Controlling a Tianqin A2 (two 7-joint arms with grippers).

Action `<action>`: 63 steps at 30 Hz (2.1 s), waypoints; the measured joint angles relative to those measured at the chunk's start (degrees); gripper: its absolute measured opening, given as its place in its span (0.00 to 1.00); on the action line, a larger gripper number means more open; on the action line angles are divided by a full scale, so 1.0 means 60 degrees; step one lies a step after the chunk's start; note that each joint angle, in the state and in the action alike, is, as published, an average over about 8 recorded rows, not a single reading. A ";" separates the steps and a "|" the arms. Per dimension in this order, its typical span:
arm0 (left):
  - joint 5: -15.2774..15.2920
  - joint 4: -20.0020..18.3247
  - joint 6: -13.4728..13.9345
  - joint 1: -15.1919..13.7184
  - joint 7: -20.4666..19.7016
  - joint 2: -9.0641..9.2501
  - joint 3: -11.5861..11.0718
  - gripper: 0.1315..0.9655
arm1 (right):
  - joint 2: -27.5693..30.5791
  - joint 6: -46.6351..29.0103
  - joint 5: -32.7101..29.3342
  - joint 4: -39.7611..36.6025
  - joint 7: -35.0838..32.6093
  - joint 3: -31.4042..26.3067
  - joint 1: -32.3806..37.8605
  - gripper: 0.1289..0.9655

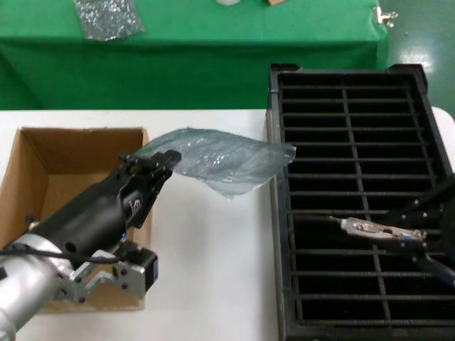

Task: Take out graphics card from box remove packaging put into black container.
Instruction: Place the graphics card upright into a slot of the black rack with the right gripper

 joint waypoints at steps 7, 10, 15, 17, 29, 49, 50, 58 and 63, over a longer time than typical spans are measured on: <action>0.0000 0.0000 0.0000 0.0000 0.0000 0.0000 0.0000 0.01 | -0.0207 -0.2184 0.0165 -0.0002 -0.0211 -0.1189 0.1931 0.07; 0.0000 0.0000 0.0000 0.0000 0.0000 0.0000 0.0000 0.01 | -0.0329 -0.2704 0.0114 -0.0036 -0.0190 -0.1851 0.2687 0.07; 0.0000 0.0000 0.0000 0.0000 0.0000 0.0000 0.0000 0.01 | -0.0745 -0.3040 -0.0266 -0.0224 -0.0062 -0.2988 0.3723 0.07; 0.0000 0.0000 0.0000 0.0000 0.0000 0.0000 0.0000 0.01 | -0.0951 -0.3092 -0.0485 -0.0337 -0.0019 -0.3405 0.4030 0.07; 0.0000 0.0000 0.0000 0.0000 0.0000 0.0000 0.0000 0.01 | -0.2101 -0.3156 -0.1769 -0.1200 0.0329 -0.5119 0.5022 0.07; 0.0000 0.0000 0.0000 0.0000 0.0000 0.0000 0.0000 0.01 | -0.2959 -0.3158 -0.2502 -0.2235 0.0916 -0.5853 0.5325 0.07; 0.0000 0.0000 0.0000 0.0000 0.0000 0.0000 0.0000 0.01 | -0.2975 -0.3158 -0.2519 -0.2266 0.0932 -0.5863 0.5325 0.07; 0.0000 0.0001 0.0000 0.0000 0.0000 0.0000 0.0000 0.01 | -0.3068 -0.3158 -0.2576 -0.2557 0.0976 -0.6077 0.5474 0.07; 0.0000 0.0001 0.0000 0.0000 0.0000 0.0000 0.0001 0.01 | -0.3118 -0.3159 -0.2566 -0.2783 0.0923 -0.6285 0.5632 0.07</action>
